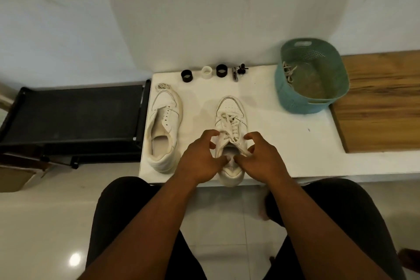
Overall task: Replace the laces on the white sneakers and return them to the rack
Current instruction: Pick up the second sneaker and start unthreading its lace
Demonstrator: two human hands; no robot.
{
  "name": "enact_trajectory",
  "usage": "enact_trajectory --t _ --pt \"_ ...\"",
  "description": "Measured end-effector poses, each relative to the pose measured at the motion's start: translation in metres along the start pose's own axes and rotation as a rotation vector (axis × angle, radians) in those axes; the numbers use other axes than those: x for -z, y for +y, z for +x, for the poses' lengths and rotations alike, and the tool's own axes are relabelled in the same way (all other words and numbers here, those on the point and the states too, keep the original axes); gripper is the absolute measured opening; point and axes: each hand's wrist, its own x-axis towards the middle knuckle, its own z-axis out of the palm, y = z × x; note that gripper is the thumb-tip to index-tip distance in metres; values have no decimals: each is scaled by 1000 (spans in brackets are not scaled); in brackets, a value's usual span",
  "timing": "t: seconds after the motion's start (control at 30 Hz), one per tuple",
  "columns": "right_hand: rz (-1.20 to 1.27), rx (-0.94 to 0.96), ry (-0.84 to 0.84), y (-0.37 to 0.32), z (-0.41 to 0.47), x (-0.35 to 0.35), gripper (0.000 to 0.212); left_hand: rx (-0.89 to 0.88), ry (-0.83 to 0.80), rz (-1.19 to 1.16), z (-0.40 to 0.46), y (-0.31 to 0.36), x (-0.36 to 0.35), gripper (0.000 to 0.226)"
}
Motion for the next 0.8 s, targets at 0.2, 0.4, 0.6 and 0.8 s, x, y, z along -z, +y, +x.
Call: enact_trajectory --t 0.2,0.4,0.6,0.8 --pt "-11 76 -54 -5 19 24 66 -64 55 134 24 6 22 55" --pt "-152 383 -40 -18 25 35 30 -134 137 120 24 15 10 33" --pt "-77 515 12 -10 35 36 12 -102 180 93 24 11 6 30" --pt "332 513 215 -15 38 50 9 -94 193 84 25 10 2 33"
